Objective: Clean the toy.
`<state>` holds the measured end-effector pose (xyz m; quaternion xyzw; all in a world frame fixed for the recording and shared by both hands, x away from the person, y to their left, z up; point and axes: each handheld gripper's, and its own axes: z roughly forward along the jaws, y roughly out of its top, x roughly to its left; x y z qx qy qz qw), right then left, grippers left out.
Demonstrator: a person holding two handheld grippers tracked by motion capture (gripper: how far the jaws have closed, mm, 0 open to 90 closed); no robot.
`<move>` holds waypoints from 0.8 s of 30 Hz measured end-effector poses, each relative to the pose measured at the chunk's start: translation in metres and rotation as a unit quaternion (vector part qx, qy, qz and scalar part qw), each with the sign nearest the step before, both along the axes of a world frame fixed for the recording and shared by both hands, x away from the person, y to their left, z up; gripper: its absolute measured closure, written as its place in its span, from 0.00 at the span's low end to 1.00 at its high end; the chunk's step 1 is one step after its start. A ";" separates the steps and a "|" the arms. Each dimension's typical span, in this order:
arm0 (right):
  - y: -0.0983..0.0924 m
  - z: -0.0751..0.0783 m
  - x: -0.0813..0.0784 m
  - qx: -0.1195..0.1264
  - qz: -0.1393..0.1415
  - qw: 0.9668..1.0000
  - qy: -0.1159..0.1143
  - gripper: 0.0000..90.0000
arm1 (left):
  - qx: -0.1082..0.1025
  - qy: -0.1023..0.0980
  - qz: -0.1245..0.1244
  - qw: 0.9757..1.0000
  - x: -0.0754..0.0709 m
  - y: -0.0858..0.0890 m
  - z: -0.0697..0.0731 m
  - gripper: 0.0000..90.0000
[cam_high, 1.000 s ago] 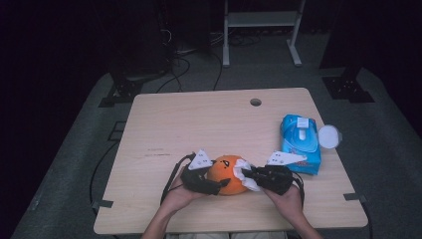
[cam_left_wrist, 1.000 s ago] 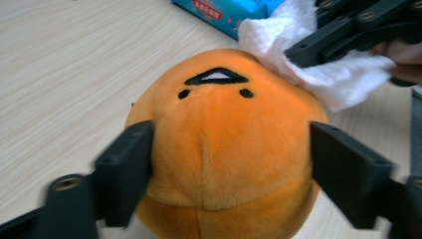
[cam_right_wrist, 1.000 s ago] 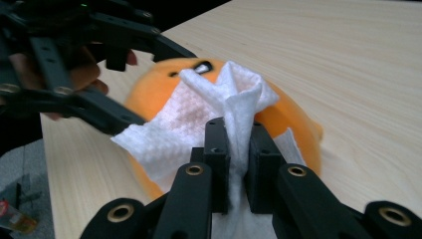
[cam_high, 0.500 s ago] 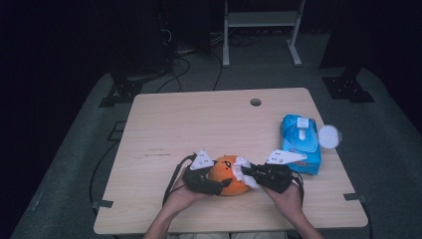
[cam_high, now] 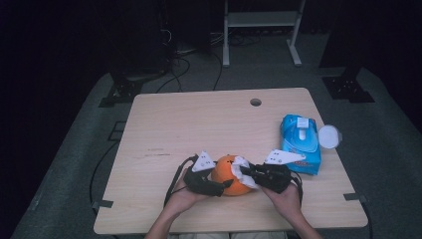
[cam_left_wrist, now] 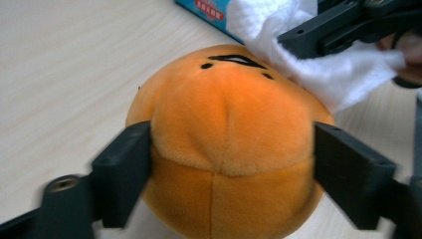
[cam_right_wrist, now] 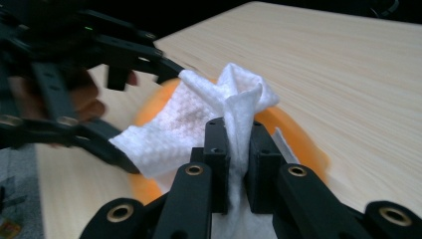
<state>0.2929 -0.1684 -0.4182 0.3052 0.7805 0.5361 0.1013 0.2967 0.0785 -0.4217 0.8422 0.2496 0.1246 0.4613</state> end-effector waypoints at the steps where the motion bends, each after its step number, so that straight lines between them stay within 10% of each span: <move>1: 0.003 0.002 -0.002 0.004 0.009 1.000 -0.005 0.90 | 0.011 -0.014 -0.009 1.000 -0.003 -0.003 0.001 0.28; 5: 0.018 0.010 -0.012 -0.005 0.040 0.999 -0.030 0.89 | 0.053 -0.065 -0.043 0.996 -0.014 -0.012 0.001 0.31; 11: -0.005 0.002 0.002 0.002 -0.016 1.000 -0.004 0.90 | 0.018 -0.026 -0.032 0.999 -0.008 -0.007 0.000 0.23; 18: 0.013 0.005 -0.008 -0.008 0.027 0.999 -0.029 0.89 | 0.026 -0.016 -0.027 0.999 -0.004 -0.001 -0.002 0.28; 24: -0.014 -0.009 0.007 0.008 -0.034 0.999 0.017 0.89 | -0.018 0.017 -0.011 1.000 0.002 0.004 0.003 0.17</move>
